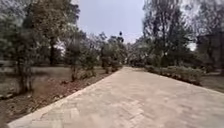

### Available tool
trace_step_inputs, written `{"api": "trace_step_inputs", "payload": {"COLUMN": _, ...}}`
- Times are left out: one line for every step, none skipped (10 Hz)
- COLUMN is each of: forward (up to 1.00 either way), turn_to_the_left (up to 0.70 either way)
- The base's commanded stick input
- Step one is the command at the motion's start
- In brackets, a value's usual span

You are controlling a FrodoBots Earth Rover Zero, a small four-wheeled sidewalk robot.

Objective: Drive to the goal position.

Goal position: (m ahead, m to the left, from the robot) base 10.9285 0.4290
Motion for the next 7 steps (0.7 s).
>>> {"api": "trace_step_inputs", "payload": {"forward": 0.70, "turn_to_the_left": 0.00}}
{"api": "trace_step_inputs", "payload": {"forward": 0.70, "turn_to_the_left": 0.00}}
{"api": "trace_step_inputs", "payload": {"forward": 0.70, "turn_to_the_left": 0.00}}
{"api": "trace_step_inputs", "payload": {"forward": 0.70, "turn_to_the_left": 0.00}}
{"api": "trace_step_inputs", "payload": {"forward": 0.70, "turn_to_the_left": 0.00}}
{"api": "trace_step_inputs", "payload": {"forward": 0.70, "turn_to_the_left": 0.00}}
{"api": "trace_step_inputs", "payload": {"forward": 0.70, "turn_to_the_left": 0.00}}
